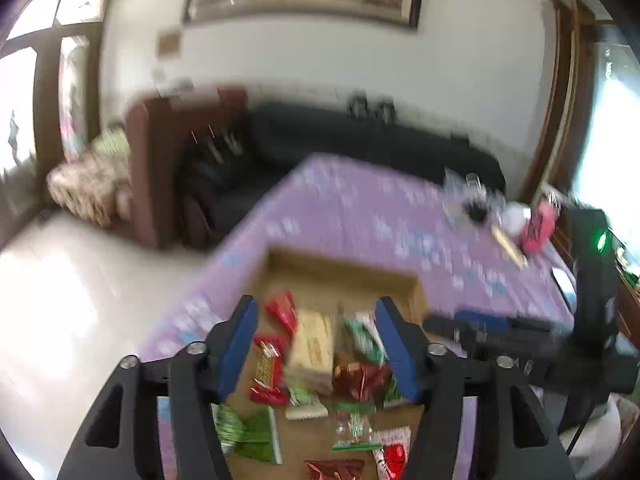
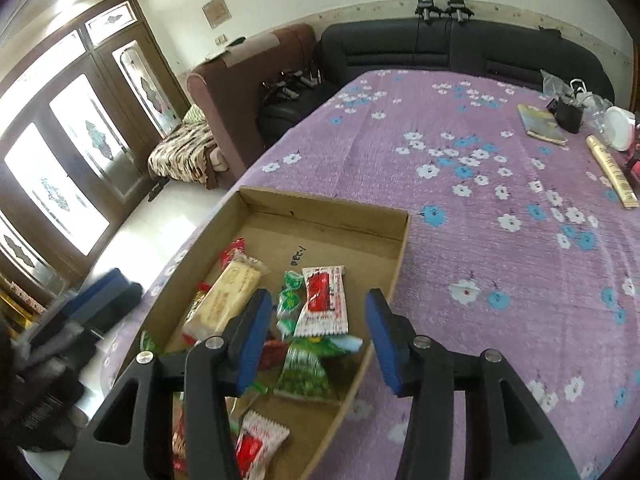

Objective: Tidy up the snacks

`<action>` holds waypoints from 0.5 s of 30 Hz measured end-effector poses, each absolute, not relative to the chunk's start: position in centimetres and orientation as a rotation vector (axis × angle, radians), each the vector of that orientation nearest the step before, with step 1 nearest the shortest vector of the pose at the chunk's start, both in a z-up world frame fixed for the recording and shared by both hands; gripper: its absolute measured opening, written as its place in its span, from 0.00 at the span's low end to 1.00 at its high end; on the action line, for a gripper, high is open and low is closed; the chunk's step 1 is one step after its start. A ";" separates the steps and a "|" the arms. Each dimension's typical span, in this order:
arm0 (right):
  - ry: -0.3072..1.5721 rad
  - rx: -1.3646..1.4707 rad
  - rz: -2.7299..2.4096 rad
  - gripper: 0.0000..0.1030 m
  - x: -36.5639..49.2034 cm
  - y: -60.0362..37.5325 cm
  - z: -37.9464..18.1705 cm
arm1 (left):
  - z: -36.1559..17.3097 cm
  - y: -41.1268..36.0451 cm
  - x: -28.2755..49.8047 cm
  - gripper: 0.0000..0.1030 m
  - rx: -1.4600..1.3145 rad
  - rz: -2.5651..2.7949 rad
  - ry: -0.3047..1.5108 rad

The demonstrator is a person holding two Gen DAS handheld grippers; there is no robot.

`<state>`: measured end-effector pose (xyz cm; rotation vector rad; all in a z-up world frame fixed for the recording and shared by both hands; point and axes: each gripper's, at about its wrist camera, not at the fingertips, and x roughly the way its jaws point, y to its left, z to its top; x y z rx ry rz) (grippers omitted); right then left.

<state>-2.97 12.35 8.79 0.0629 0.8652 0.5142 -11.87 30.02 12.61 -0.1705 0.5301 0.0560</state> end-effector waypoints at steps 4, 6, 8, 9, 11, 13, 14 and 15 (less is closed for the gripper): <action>0.777 0.029 0.515 0.54 -5.8 11.4 10.5 | 16.6 29.6 -17.0 0.88 -0.148 0.161 0.308; 0.725 0.008 0.514 0.56 -7.5 10.9 11.5 | 18.5 29.7 -19.6 1.00 -0.131 0.228 0.195; 0.676 -0.011 0.519 0.58 -9.3 10.6 12.5 | 20.2 29.5 -22.3 1.00 -0.098 0.299 0.088; 0.655 -0.018 0.521 0.61 -10.1 10.3 13.0 | 21.0 29.4 -23.4 1.00 -0.081 0.329 0.055; 0.612 -0.022 0.523 0.65 -11.6 9.7 13.8 | 22.1 29.2 -25.3 1.00 -0.051 0.378 0.012; 0.576 -0.024 0.526 0.67 -13.1 9.2 14.5 | 22.9 29.0 -26.9 1.00 -0.036 0.411 -0.014; 0.559 -0.026 0.527 0.68 -13.8 9.0 14.7 | 23.2 28.9 -27.6 1.00 -0.029 0.434 -0.022; 0.542 -0.029 0.525 0.70 -14.5 8.8 15.0 | 23.4 29.0 -28.3 1.00 -0.023 0.458 -0.031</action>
